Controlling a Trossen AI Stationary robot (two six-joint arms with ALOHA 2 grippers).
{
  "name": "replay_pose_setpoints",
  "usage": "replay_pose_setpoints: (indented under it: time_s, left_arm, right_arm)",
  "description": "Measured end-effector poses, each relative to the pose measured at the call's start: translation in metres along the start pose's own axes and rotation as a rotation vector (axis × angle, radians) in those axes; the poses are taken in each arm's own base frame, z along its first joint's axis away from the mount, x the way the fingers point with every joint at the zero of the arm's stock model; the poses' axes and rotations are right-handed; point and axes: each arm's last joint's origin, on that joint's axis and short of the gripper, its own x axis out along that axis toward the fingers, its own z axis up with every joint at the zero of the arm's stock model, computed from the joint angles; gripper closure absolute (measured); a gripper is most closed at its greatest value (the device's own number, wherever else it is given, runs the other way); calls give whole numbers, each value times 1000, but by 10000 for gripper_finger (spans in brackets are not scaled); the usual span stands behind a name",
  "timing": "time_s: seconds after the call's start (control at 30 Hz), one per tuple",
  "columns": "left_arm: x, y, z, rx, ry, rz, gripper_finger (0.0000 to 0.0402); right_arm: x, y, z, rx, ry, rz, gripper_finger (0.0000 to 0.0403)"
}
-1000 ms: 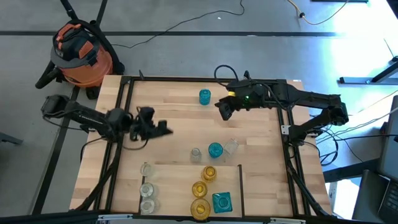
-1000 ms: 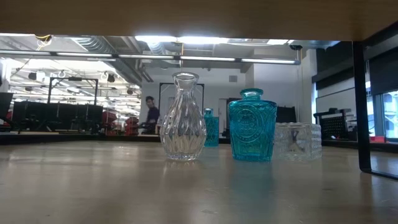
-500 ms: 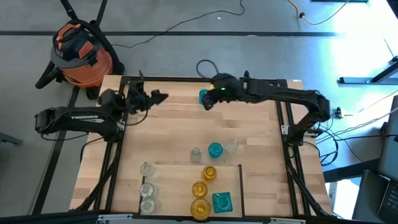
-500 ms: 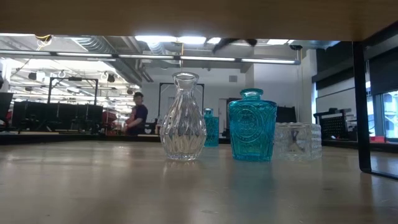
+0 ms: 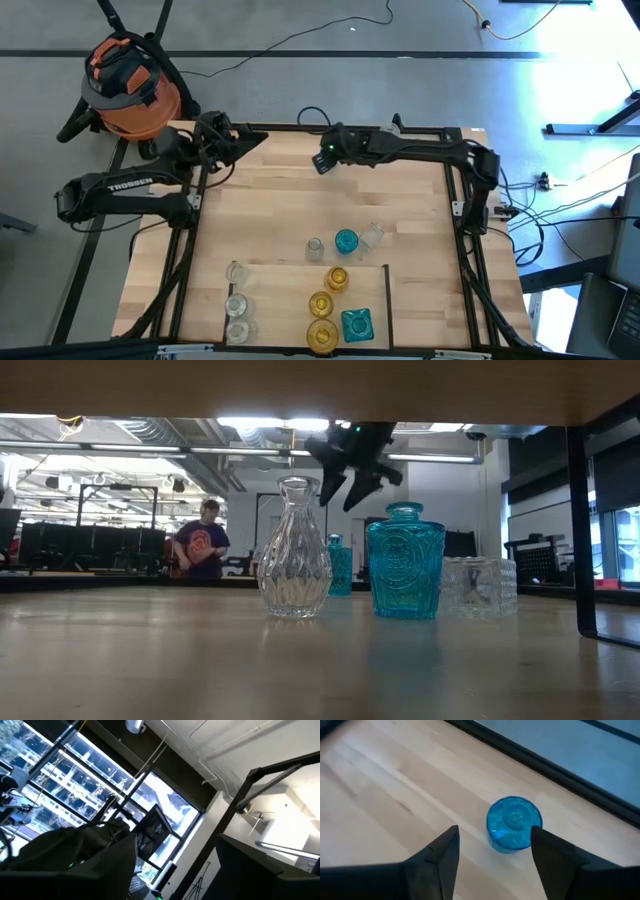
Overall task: Sort vases onto shelf
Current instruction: Put the blue vase on the shelf
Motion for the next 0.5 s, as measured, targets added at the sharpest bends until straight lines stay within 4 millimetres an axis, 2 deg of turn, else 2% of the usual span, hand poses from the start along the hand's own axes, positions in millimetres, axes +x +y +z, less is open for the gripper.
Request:
replay_pose_setpoints:
  time_s: [0.27,0.5]
  left_arm:
    - [-1,2,2,5,1,12,141]
    - [-1,3,2,5,1,13,141]
  right_arm:
    - [28,-5,-1,56,13,-30,205]
    - [44,-5,-8,65,67,-19,231]
